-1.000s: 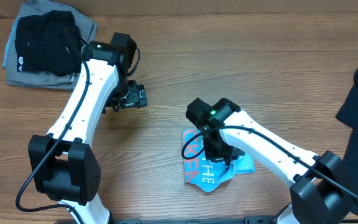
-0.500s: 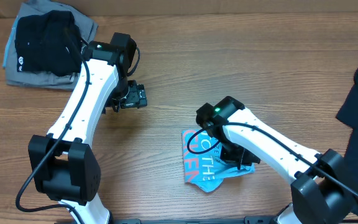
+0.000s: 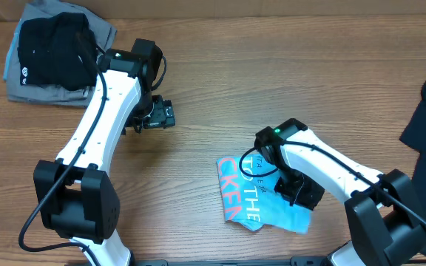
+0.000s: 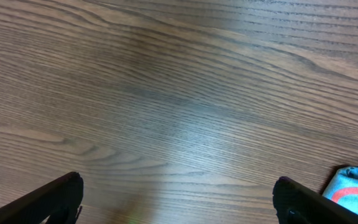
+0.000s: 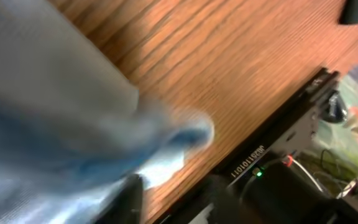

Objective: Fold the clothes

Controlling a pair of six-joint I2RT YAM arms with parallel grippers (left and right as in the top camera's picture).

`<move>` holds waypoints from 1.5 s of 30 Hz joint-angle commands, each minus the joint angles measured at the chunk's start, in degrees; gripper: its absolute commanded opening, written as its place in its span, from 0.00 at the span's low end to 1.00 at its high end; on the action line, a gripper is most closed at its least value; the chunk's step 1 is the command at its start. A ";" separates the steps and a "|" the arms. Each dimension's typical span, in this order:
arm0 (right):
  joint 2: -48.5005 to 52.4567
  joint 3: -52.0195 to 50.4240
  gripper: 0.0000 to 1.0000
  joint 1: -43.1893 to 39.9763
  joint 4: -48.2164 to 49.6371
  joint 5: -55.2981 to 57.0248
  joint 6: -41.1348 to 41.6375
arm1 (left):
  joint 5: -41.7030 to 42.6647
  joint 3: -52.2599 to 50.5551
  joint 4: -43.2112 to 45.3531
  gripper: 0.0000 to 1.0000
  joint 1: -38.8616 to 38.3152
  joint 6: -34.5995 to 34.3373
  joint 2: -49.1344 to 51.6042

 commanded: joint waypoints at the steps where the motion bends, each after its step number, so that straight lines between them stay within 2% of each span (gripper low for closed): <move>1: -0.15 -0.59 1.00 -0.02 1.05 -2.62 1.03 | -0.70 0.11 0.17 1.00 -0.22 -0.70 -1.70; 6: -1.68 0.33 1.00 -0.13 0.72 -2.64 1.79 | -0.70 0.11 0.15 1.00 -0.22 -0.70 -1.70; 11: -8.39 6.05 1.00 -0.13 -1.18 -1.73 1.14 | -0.68 0.11 0.17 1.00 -0.22 -0.70 -1.70; 17: -13.77 13.60 1.00 -0.39 -0.09 -1.62 -7.48 | -0.68 0.11 0.20 1.00 -0.24 -0.72 -1.70; 27: -13.40 14.08 1.00 -1.36 9.16 -3.56 -19.69 | 1.44 0.11 -0.15 1.00 -0.24 -0.70 -1.70; 36: -11.17 12.41 0.99 -5.31 10.49 -4.85 -21.27 | 1.51 0.11 -0.11 1.00 -0.39 -0.72 -1.70; 42: -7.85 8.04 0.95 -8.70 15.78 -4.79 -22.32 | 2.58 0.11 -0.11 1.00 -0.63 -0.72 -1.70; 45: -6.03 6.32 0.81 -11.19 17.33 -4.98 -22.32 | 2.58 0.11 -0.11 1.00 -0.66 -0.70 -1.70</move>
